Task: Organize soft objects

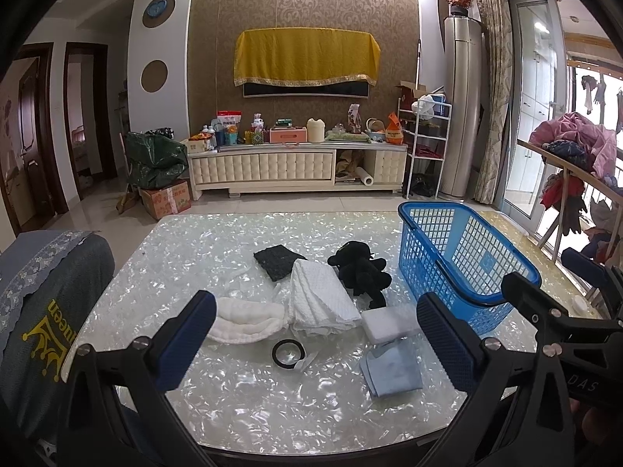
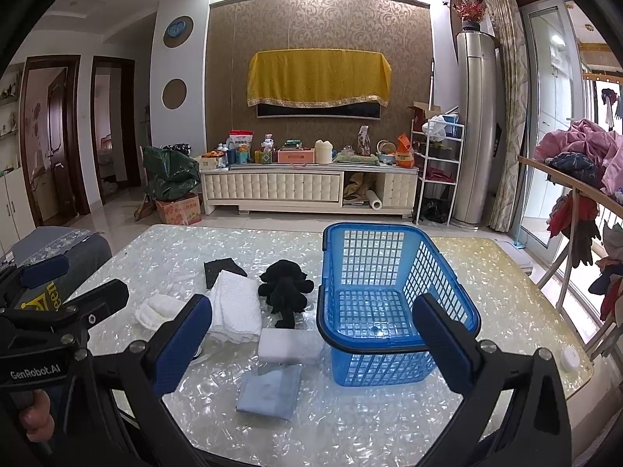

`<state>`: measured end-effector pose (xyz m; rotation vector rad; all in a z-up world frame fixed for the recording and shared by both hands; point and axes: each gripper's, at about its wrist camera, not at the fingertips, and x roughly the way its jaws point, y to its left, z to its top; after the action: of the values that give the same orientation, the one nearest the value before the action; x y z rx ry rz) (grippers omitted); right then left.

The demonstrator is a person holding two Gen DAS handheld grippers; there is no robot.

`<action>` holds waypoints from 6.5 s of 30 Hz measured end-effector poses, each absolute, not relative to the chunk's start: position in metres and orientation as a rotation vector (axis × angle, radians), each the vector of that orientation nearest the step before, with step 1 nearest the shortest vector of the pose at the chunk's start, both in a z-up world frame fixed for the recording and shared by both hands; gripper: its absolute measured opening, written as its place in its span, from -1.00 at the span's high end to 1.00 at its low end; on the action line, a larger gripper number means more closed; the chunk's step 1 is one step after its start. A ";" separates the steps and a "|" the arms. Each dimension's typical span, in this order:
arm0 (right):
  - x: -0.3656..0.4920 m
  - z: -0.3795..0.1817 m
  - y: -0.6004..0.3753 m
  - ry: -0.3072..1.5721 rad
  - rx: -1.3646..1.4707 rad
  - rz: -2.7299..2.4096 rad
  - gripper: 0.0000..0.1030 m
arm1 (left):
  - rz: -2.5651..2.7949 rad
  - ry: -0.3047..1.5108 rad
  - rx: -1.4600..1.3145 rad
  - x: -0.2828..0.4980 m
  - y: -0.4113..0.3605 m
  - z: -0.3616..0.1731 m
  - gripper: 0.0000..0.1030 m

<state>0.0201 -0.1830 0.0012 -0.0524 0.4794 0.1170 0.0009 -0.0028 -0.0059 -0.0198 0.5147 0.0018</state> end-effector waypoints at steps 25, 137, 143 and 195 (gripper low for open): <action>0.060 0.007 -0.166 0.530 -0.088 0.208 -1.00 | -0.078 0.635 0.085 0.057 0.021 -0.003 -0.99; 0.095 -0.092 -0.145 1.103 -0.018 0.350 0.84 | -0.248 1.036 0.171 0.111 0.067 -0.078 0.79; 0.095 -0.062 -0.156 1.058 -0.006 0.368 0.84 | -0.260 0.978 0.134 0.104 0.043 -0.050 0.79; 0.198 -0.082 -0.272 1.160 -0.076 0.095 0.82 | -0.428 1.002 0.023 0.188 -0.093 -0.075 0.86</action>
<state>0.1977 -0.2719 -0.0821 -0.0759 1.1602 0.0949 0.1883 -0.0925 -0.0746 0.0233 1.0015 -0.4284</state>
